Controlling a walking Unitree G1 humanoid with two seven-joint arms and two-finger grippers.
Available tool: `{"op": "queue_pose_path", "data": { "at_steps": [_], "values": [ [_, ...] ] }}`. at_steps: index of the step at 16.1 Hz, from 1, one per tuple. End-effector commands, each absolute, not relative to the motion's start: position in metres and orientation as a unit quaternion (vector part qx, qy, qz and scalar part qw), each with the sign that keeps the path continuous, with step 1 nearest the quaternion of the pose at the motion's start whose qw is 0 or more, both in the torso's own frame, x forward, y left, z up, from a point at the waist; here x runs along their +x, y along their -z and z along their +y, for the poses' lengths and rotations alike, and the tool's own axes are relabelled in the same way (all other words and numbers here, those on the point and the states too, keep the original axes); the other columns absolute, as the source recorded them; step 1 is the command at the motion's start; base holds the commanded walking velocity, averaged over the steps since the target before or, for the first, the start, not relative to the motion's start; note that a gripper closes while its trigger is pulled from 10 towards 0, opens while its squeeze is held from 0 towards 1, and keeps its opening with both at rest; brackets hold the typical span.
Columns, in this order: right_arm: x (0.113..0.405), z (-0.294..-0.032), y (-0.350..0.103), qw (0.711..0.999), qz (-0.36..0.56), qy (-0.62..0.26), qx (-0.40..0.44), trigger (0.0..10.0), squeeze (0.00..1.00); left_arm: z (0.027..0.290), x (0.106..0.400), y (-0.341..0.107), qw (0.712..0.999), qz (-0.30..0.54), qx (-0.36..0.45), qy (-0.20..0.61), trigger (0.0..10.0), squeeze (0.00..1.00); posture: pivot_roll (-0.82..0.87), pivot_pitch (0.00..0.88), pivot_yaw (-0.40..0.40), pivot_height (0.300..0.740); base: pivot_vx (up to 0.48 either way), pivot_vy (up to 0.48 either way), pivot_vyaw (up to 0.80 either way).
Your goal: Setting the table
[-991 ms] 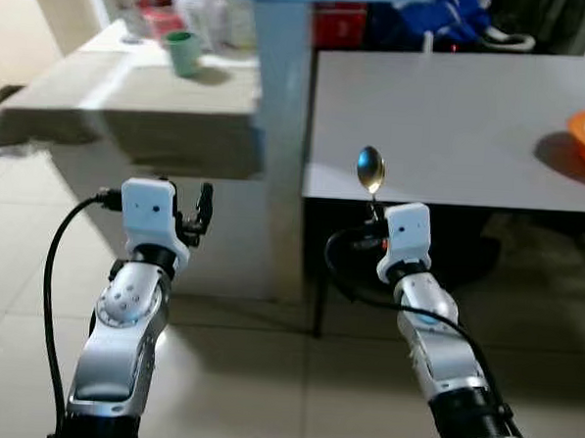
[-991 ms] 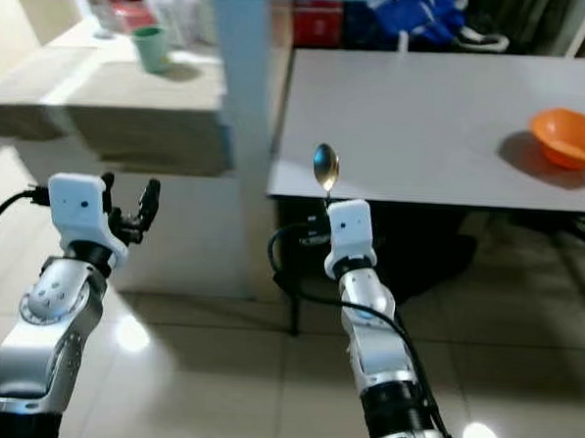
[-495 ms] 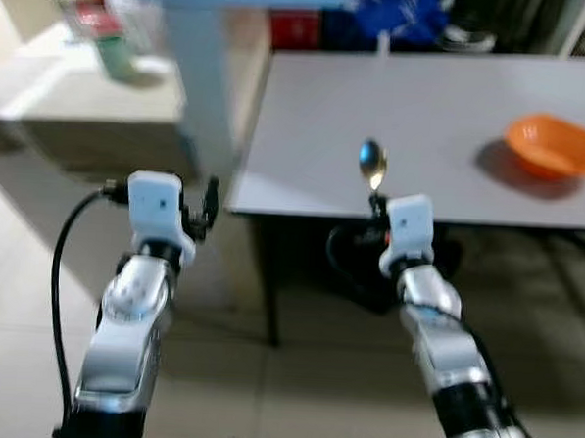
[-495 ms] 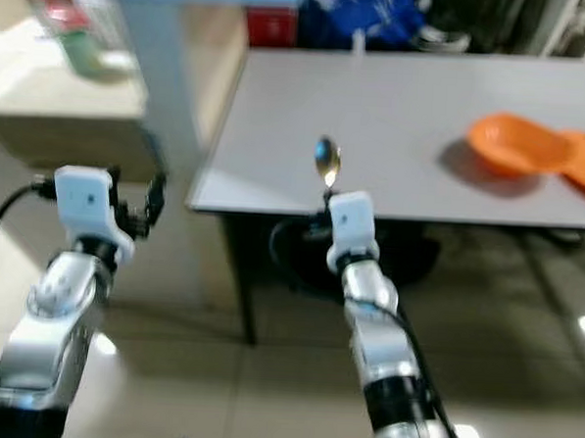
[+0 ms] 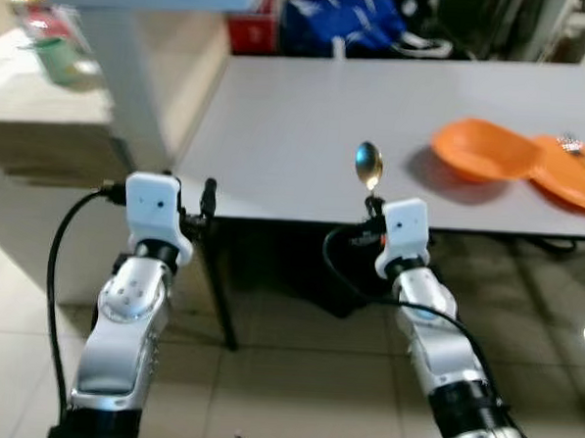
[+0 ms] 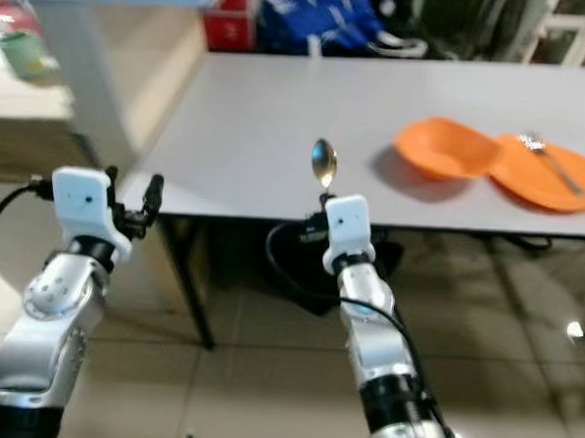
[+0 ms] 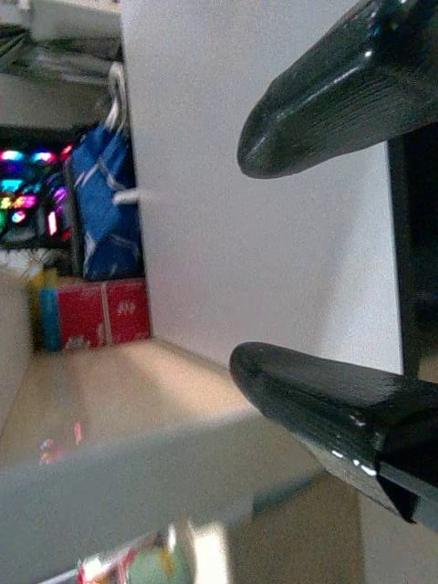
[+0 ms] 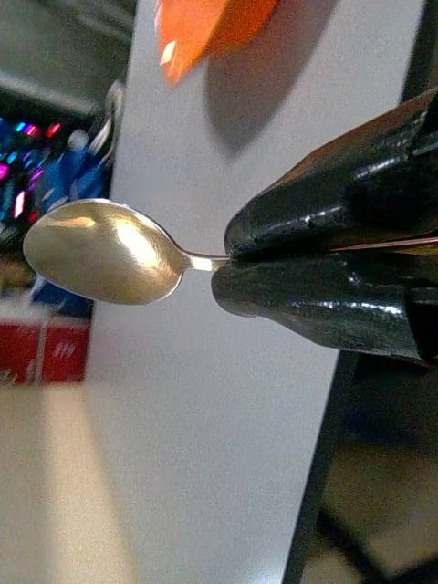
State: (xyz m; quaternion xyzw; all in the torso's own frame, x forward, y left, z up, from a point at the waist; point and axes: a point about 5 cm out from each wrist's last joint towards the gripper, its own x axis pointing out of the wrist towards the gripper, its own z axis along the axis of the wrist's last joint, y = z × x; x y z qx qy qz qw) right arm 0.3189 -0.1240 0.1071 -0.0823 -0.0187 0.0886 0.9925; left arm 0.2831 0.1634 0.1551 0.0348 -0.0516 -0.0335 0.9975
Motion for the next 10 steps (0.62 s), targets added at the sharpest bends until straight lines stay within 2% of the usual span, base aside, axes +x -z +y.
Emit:
{"op": "queue_pose_path", "data": {
  "at_steps": [1,10],
  "values": [
    [0.3222,-0.1235,-0.1135,0.993,-0.032,-0.086,-0.078,0.0,0.0,0.165,0.2836,-0.159,0.997,-0.057,0.046,0.037,10.0,0.0,-0.08,0.0,0.082,0.74,0.27,-0.394,0.0],
    [0.3237,-0.1194,-0.1162,0.992,-0.042,-0.092,-0.081,0.0,0.0,0.1653,0.2833,-0.1614,0.996,-0.062,0.052,0.039,10.0,0.0,-0.08,0.0,0.084,0.74,0.289,-0.38,0.0]
  ]
}}
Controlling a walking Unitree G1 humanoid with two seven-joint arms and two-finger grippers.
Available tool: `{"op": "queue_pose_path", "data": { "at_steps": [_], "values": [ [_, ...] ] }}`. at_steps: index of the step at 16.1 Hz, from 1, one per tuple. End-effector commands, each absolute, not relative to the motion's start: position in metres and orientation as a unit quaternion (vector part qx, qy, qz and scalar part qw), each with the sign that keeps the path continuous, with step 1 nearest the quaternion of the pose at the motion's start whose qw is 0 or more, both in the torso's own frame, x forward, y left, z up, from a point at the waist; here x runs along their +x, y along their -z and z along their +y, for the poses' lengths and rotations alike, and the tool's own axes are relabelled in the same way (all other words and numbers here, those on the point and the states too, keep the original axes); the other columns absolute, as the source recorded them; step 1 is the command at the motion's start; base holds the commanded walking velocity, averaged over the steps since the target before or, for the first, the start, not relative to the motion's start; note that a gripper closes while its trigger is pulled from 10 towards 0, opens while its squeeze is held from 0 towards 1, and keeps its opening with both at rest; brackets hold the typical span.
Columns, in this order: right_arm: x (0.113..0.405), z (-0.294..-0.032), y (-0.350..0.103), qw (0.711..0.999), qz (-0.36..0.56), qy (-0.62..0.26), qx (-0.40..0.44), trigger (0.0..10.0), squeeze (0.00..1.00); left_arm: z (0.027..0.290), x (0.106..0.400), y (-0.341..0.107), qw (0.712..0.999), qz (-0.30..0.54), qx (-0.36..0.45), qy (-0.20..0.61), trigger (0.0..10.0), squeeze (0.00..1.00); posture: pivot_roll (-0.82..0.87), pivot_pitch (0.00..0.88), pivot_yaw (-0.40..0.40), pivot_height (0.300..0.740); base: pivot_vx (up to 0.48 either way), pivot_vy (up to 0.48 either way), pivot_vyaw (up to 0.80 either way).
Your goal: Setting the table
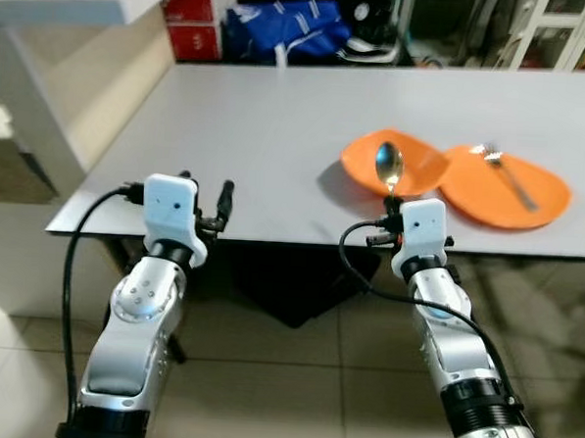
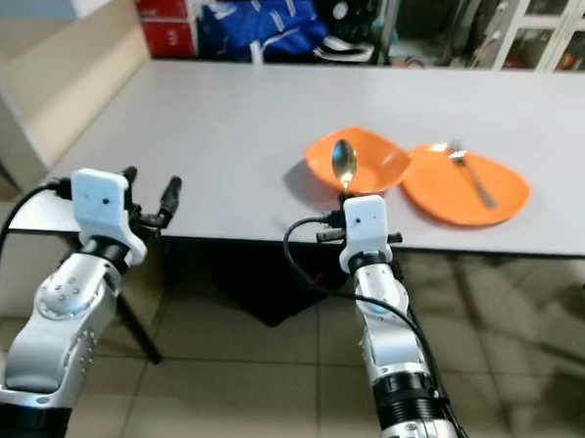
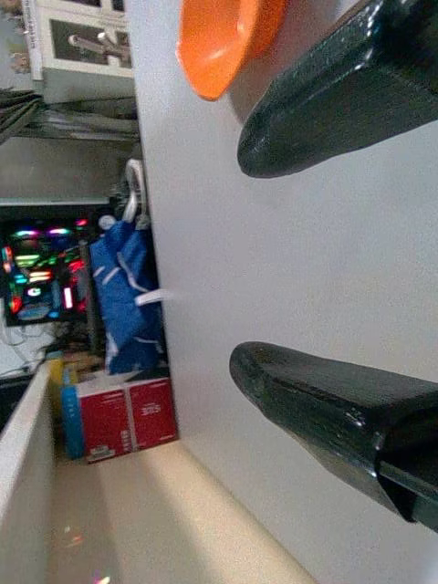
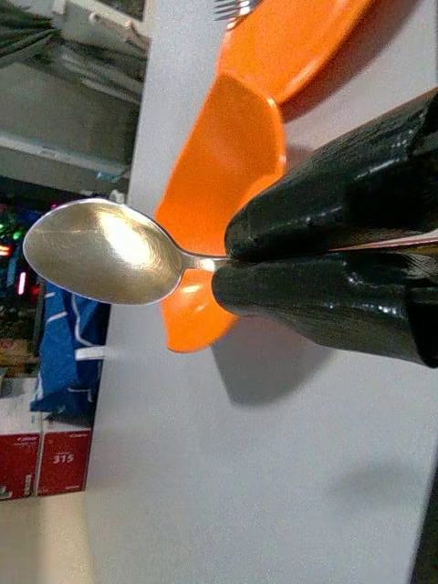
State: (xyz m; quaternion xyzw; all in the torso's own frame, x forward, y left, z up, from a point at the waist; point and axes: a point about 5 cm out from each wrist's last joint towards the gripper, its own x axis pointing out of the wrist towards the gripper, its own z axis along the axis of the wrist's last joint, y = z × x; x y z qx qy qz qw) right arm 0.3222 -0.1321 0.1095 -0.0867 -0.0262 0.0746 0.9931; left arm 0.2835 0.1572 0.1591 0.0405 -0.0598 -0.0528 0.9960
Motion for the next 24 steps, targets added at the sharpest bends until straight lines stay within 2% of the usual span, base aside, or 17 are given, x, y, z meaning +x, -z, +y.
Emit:
{"op": "queue_pose_path", "data": {
  "at_steps": [1,4,17,18,24],
  "values": [
    [0.3237,-0.1194,-0.1162,0.992,-0.042,-0.092,-0.081,0.0,0.0,0.1653,0.2833,-0.1614,0.996,-0.062,0.052,0.039,10.0,0.0,-0.08,0.0,0.084,0.74,0.292,-0.379,0.0],
    [0.3211,-0.1198,-0.1151,0.991,-0.046,-0.09,-0.084,0.0,0.0,0.1569,0.2825,-0.1643,0.994,-0.071,0.065,0.06,10.0,0.0,-0.09,0.0,0.095,0.74,0.292,-0.375,0.0],
    [0.3226,-0.1193,-0.1138,0.991,-0.044,-0.087,-0.095,0.0,0.0,0.1598,0.285,-0.163,0.995,-0.067,0.053,0.055,10.0,0.0,-0.09,0.0,0.095,0.74,0.268,-0.349,0.0],
    [0.3256,-0.1189,-0.1139,0.991,-0.03,-0.084,-0.104,10.0,0.0,0.161,0.2847,-0.1629,0.995,-0.068,0.047,0.052,10.0,0.0,-0.09,0.0,0.094,0.74,0.0,0.0,0.0],
    [0.3267,-0.1188,-0.1158,0.991,-0.032,-0.083,-0.1,10.0,0.0,0.1609,0.2845,-0.1625,0.995,-0.068,0.047,0.052,10.0,0.0,-0.09,0.0,0.094,0.74,0.0,0.0,0.0]
  ]
}}
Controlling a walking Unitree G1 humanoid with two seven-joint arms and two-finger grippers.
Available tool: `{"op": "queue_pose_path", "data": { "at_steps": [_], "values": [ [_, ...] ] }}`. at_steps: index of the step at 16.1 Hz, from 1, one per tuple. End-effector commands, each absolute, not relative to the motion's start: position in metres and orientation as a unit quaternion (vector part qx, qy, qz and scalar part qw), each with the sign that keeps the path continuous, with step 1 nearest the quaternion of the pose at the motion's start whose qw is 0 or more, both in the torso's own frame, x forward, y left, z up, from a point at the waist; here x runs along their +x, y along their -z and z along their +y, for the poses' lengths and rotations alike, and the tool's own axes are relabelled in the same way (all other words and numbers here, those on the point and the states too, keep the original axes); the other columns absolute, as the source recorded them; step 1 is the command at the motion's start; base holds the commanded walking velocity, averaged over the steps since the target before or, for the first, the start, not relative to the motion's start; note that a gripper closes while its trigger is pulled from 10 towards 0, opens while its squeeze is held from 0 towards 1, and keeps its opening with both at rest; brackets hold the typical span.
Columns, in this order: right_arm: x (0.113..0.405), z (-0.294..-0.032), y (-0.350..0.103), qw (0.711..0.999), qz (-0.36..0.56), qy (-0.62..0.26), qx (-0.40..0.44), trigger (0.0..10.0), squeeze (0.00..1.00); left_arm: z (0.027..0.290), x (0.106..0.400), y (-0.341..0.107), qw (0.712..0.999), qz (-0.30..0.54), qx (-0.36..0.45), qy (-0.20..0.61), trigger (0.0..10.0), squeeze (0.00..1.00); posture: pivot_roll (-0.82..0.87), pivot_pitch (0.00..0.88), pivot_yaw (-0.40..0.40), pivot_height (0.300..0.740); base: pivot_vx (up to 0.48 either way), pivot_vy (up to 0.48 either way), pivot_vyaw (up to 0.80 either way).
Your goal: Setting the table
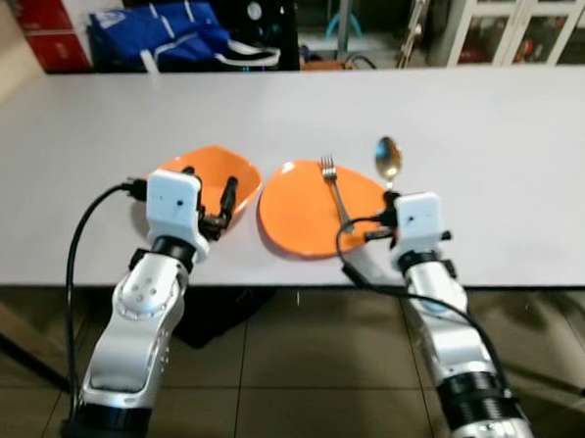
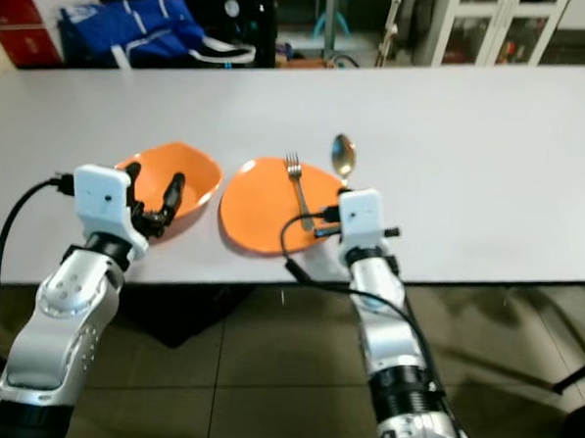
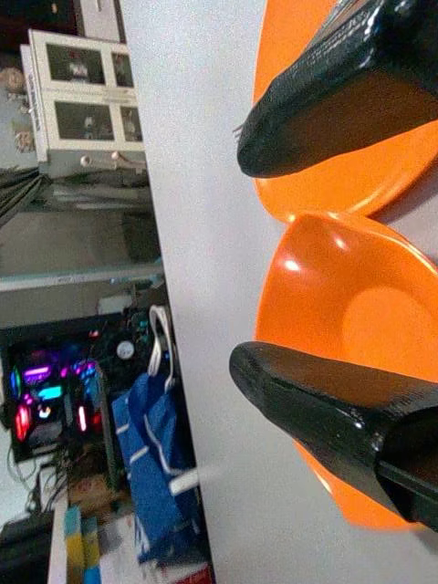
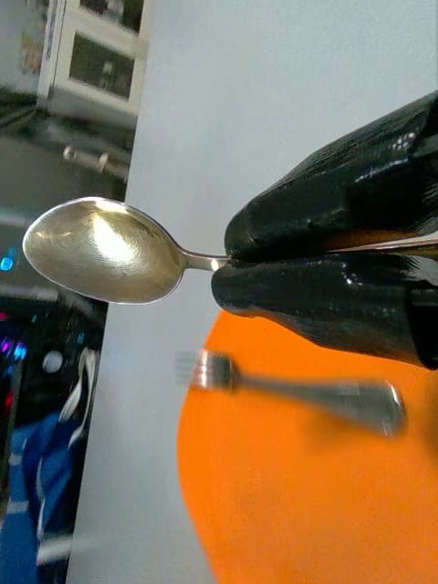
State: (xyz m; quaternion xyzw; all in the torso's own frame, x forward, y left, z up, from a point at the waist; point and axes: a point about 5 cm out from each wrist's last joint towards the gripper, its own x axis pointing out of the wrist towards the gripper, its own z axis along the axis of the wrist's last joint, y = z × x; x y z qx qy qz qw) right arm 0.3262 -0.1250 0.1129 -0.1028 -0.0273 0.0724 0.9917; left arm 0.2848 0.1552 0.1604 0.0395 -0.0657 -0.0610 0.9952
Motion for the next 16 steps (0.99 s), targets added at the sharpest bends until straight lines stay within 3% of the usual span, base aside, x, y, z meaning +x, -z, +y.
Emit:
{"op": "queue_pose_path", "data": {
  "at_steps": [1,12,13,16],
  "values": [
    [0.327,-0.119,-0.116,0.991,-0.032,-0.083,-0.1,10.0,0.0,0.161,0.284,-0.162,0.995,-0.068,0.047,0.052,10.0,0.0,-0.09,0.0,0.094,0.74,0.0,0.0,0.0],
    [0.328,-0.118,-0.119,0.991,-0.036,-0.083,-0.1,10.0,0.0,0.161,0.284,-0.162,0.995,-0.067,0.047,0.052,10.0,0.0,-0.09,0.0,0.094,0.74,0.0,0.0,0.0],
    [0.368,-0.087,-0.163,0.989,-0.068,-0.107,-0.071,10.0,0.0,0.159,0.285,-0.165,0.995,-0.069,0.049,0.048,10.0,0.0,-0.06,0.0,0.084,0.74,0.0,0.0,0.0],
    [0.384,-0.076,-0.191,0.989,-0.084,-0.115,-0.047,10.0,0.0,0.157,0.284,-0.167,0.995,-0.073,0.049,0.048,10.0,0.0,-0.06,0.0,0.08,0.74,0.0,0.0,0.0]
  ]
}}
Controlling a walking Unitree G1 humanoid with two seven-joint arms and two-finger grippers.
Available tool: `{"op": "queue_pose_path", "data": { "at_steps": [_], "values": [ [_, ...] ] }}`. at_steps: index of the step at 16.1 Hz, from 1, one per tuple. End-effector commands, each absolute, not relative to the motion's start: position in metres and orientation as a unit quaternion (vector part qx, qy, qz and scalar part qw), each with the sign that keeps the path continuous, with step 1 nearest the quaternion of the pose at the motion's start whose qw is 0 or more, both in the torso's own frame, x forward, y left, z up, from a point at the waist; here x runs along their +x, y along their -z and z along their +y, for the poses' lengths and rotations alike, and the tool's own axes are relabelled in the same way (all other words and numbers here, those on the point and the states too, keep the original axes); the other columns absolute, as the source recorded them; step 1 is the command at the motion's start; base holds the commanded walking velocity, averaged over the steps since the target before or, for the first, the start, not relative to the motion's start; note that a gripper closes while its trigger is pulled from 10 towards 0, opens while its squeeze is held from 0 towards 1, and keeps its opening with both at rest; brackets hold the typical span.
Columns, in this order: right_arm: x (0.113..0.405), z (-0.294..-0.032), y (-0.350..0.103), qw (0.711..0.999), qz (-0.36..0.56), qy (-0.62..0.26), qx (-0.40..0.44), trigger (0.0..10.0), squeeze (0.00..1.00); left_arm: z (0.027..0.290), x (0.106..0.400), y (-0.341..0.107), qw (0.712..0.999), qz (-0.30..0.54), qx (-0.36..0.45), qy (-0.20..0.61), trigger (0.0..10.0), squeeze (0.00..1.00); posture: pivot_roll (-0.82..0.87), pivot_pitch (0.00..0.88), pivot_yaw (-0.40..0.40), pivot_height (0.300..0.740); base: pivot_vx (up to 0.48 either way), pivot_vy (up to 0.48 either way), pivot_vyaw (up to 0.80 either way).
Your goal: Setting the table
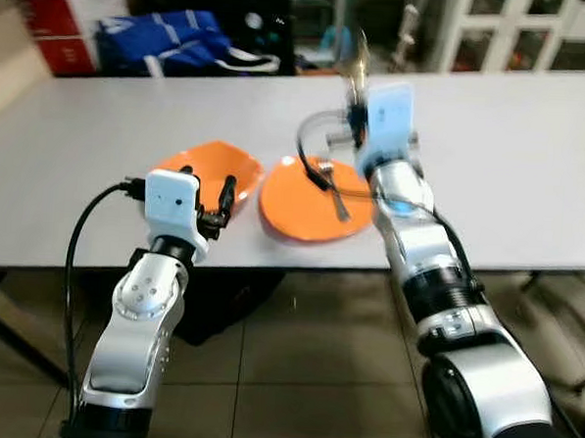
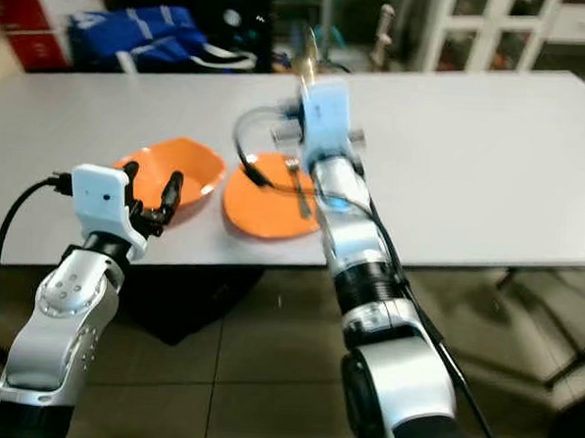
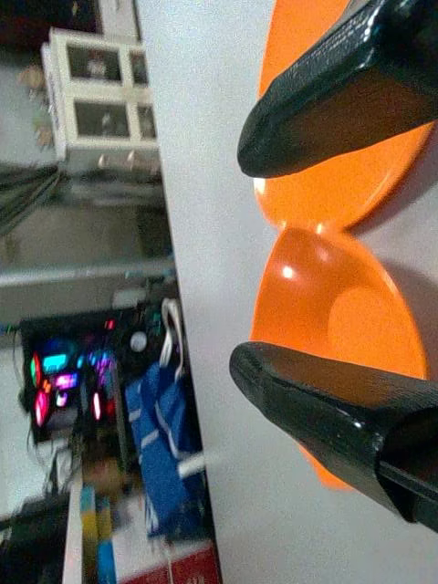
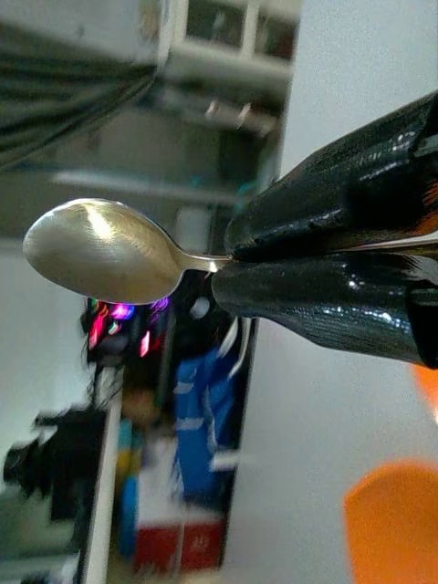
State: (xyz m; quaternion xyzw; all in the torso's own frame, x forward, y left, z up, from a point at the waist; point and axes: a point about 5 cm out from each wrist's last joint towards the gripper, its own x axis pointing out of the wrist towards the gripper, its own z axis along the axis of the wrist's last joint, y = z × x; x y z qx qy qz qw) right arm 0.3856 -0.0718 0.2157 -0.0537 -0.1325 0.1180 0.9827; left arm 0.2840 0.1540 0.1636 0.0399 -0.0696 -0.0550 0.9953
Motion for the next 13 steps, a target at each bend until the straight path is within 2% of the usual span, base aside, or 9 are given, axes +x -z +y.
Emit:
{"op": "queue_pose_path", "data": {
  "at_steps": [1,6,13],
  "values": [
    [0.384,-0.077,-0.189,0.989,-0.081,-0.114,-0.048,10.0,0.0,0.156,0.284,-0.166,0.995,-0.071,0.049,0.048,10.0,0.0,-0.06,0.0,0.08,0.74,0.0,0.0,0.0],
    [0.382,-0.075,-0.173,0.989,-0.066,-0.118,-0.057,10.0,0.0,0.156,0.286,-0.162,0.996,-0.055,0.053,0.047,10.0,0.0,-0.07,0.0,0.086,0.74,0.0,0.0,0.0],
    [0.367,-0.086,-0.152,0.989,-0.068,-0.11,-0.071,10.0,0.0,0.166,0.282,-0.151,0.998,-0.032,0.039,0.029,10.0,0.0,-0.09,0.0,0.087,0.74,0.0,0.0,0.0]
  ]
}}
